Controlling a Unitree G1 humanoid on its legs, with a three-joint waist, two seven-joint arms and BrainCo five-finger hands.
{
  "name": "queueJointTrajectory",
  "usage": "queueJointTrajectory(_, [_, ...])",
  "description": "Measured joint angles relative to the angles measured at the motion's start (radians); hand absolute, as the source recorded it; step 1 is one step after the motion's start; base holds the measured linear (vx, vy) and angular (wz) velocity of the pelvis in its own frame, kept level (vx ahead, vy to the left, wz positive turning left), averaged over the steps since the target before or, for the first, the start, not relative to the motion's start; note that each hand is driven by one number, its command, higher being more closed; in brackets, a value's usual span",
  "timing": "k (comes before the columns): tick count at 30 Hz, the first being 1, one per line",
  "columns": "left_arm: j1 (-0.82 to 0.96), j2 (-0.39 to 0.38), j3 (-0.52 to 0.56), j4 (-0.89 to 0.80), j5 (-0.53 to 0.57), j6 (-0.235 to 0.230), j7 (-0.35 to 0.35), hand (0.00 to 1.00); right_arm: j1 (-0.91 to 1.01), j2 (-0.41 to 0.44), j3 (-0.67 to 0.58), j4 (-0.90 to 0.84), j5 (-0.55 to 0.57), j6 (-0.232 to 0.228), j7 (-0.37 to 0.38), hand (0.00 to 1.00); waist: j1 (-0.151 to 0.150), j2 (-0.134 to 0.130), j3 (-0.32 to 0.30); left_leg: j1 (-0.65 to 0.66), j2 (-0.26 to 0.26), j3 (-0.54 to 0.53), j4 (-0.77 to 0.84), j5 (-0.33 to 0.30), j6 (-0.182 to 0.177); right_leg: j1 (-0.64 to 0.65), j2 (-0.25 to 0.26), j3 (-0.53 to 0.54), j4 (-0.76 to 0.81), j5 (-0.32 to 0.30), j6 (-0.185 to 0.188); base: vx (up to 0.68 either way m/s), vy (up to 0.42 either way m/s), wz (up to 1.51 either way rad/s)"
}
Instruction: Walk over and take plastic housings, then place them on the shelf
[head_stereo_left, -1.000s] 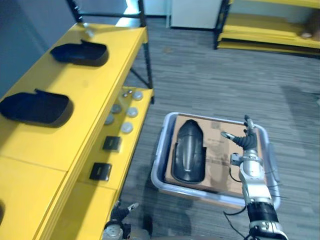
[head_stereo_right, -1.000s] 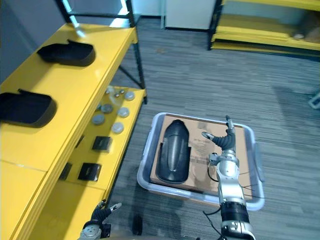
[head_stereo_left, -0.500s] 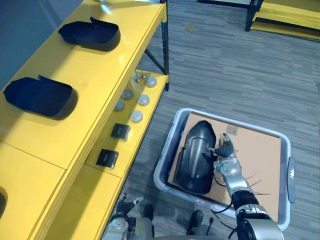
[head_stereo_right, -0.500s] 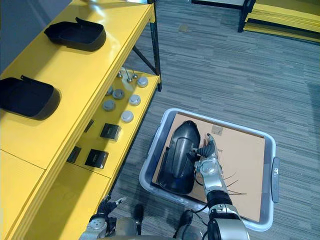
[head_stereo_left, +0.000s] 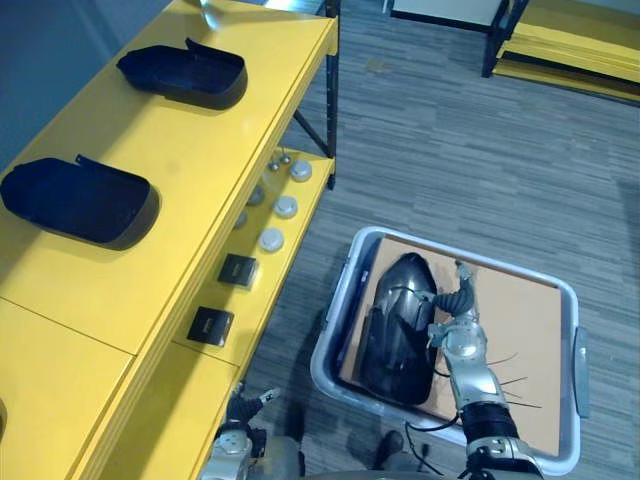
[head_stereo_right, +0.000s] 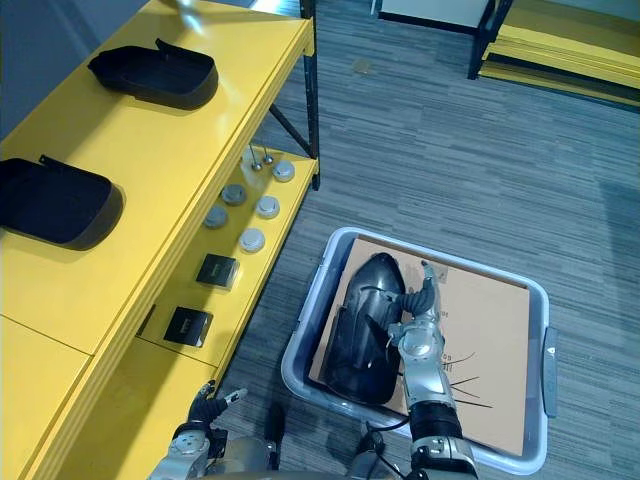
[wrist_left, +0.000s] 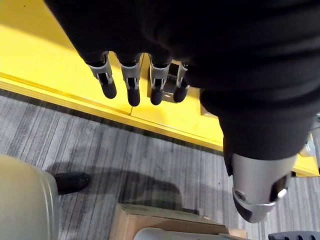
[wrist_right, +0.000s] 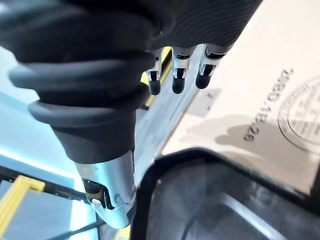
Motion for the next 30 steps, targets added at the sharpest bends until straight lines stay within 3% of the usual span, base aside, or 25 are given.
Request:
queueJointTrajectory(5, [0.002, 0.004, 0.001, 0.001, 0.0, 0.0, 0.0, 0.0, 0.068, 0.01, 0.052, -0.061, 0.001, -0.022, 0.019, 0.0, 0.002, -0.021, -0.019, 0.001, 0.003, 0.0, -0.007, 0.0, 0.0, 0.001, 0.007, 0.005, -0.015, 0.001, 0.0, -0.07, -0.018, -0.02])
queueJointTrajectory(9, [0.023, 0.003, 0.001, 0.004, 0.001, 0.0, -0.002, 0.0, 0.141, 0.022, 0.08, -0.08, 0.0, -0.041, 0.051, 0.0, -0.001, -0.02, -0.053, 0.004, 0.012, -0.002, -0.033, 0.0, 0.0, 0.002, 0.022, 0.005, -0.039, 0.016, -0.003, -0.09, -0.008, 0.0])
queueJointTrajectory(17, [0.03, 0.005, 0.002, 0.03, 0.007, 0.001, -0.008, 0.0, 0.2, 0.028, 0.127, -0.042, -0.012, -0.043, 0.076, 0.0, -0.02, -0.018, -0.058, 0.015, 0.018, -0.008, -0.076, 0.011, 0.015, 0.0, 0.03, -0.008, -0.043, 0.032, -0.003, -0.1, 0.012, 0.04])
queueJointTrajectory(24, [0.031, 0.01, 0.001, 0.045, 0.009, 0.001, -0.02, 0.0, 0.194, 0.039, 0.078, 0.131, -0.039, -0.016, 0.05, 0.0, -0.019, -0.008, -0.069, 0.014, 0.009, -0.032, -0.104, 0.029, 0.029, 0.0, 0.026, -0.028, -0.042, 0.031, 0.002, 0.01, 0.009, 0.11])
queueJointTrajectory(30, [0.03, 0.013, 0.0, 0.045, 0.008, 0.001, -0.017, 0.0, 0.116, 0.04, -0.003, 0.228, -0.038, 0.03, -0.026, 0.0, -0.019, -0.008, -0.068, 0.012, 0.0, -0.035, -0.11, 0.034, 0.028, -0.001, 0.024, -0.042, -0.04, 0.03, 0.005, 0.06, 0.001, 0.04])
